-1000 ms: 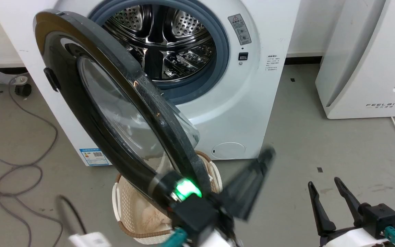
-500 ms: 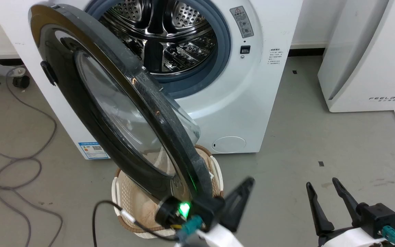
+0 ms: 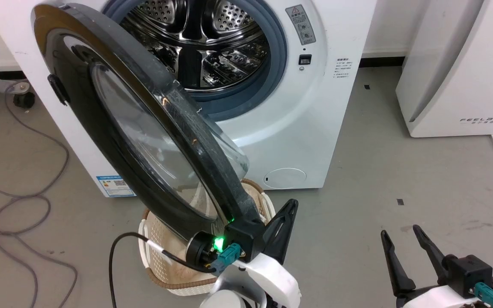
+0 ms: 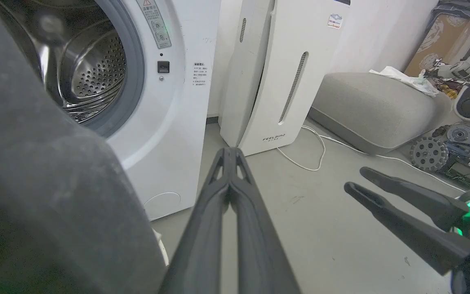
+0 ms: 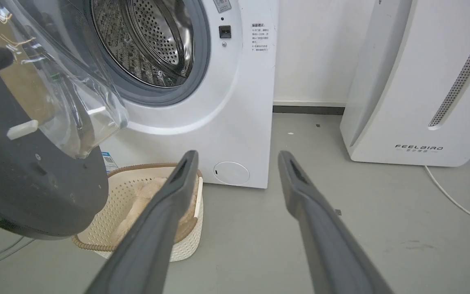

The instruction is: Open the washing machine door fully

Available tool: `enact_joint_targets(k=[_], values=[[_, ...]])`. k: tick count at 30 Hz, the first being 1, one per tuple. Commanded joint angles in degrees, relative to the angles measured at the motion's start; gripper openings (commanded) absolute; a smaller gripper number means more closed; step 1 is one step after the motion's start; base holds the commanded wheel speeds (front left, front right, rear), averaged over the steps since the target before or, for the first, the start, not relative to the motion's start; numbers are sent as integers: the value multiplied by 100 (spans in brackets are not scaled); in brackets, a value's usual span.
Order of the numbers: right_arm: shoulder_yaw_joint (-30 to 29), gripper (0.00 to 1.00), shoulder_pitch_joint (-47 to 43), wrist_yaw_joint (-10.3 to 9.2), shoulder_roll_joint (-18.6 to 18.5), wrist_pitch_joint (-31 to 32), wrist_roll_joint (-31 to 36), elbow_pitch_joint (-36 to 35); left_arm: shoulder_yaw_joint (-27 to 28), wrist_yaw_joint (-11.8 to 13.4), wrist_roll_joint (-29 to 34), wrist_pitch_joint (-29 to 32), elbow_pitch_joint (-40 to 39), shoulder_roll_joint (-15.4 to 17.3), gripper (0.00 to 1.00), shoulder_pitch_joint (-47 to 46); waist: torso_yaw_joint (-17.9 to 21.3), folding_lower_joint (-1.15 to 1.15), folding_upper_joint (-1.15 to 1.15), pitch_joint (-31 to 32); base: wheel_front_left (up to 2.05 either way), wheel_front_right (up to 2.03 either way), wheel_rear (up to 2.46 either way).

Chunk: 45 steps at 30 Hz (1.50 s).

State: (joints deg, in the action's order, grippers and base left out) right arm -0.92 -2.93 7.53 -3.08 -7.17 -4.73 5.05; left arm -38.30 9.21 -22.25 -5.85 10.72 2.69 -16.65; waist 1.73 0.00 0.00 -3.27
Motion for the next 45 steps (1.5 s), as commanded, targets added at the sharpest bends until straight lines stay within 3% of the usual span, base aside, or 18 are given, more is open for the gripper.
enact_joint_targets(k=[1, 11, 18, 24, 34, 45], values=[[2, 100, 98, -4, 20, -27, -39, 18, 42, 82, -54, -87, 99, 20, 0, -72, -25, 0, 0, 3, 0, 0, 0], [24, 100, 31, -4, 20, 22, -29, 54, 145, 298, -164, -203, -177, 148, 0, 351, -97, 0, 0, 127, 0, 0, 0], [20, 100, -93, -4, 20, 73, -19, 39, 211, 542, -157, -133, -789, 567, 0, 993, -205, 0, 0, 248, 0, 0, 0], [-2, 100, -193, -4, 20, 129, 11, 1, 345, 896, -161, -13, -1412, 839, 0, 1534, -419, 0, 0, 331, 0, 0, 0], [-166, 100, -334, -4, 20, 200, 47, -136, 471, 1326, -93, 87, -2156, 1100, 0, 2102, -1264, 0, 0, 312, 0, 0, 0], [-422, 100, -439, -4, 20, 278, 57, -357, 943, 1705, -122, -180, -2376, 1258, 0, 2373, -2181, 0, 0, 200, 0, 0, 0]])
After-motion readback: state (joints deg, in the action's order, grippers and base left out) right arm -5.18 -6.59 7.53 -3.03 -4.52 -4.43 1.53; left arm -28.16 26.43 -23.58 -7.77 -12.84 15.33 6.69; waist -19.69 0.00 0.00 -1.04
